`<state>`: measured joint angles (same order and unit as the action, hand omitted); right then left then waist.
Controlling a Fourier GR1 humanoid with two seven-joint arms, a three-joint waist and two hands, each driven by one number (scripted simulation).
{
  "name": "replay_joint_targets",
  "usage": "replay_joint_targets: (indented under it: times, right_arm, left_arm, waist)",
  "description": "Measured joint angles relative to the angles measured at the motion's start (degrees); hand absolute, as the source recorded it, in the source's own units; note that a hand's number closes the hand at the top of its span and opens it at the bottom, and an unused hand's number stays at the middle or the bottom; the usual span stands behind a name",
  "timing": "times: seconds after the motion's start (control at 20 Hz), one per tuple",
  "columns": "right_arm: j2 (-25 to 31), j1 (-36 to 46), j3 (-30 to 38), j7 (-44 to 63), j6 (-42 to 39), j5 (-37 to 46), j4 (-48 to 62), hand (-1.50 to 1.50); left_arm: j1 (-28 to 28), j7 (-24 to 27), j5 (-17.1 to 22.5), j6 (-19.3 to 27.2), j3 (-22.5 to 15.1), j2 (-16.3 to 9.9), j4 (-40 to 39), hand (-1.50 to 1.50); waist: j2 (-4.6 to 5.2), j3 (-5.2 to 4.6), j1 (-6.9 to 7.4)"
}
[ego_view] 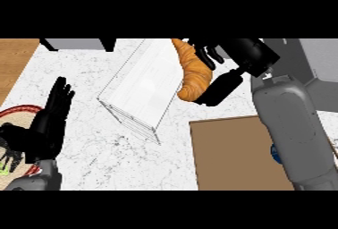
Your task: Pick the croissant from the tray and place it in the tiered shelf
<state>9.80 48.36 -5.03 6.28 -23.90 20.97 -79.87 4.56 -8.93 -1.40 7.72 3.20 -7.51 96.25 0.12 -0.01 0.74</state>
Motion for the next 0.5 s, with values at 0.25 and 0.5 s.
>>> replay_joint_targets:
  times: [0.25,0.5]
  right_arm:
    - [-4.59,2.83,-0.80,-5.63,7.06,4.51,10.05,1.50]
    - [-7.29,8.04,1.06,-12.19,12.70,6.72,22.05,1.50]
  left_arm:
    - [0.38,-0.69,0.00,-0.17,0.35,-0.17,0.59,0.00]
    - [0.94,-0.29,-0.50,0.01,0.36,0.20,-0.20,0.00]
  waist:
    - [0.09,0.01,0.27]
    - [0.15,0.00,0.33]
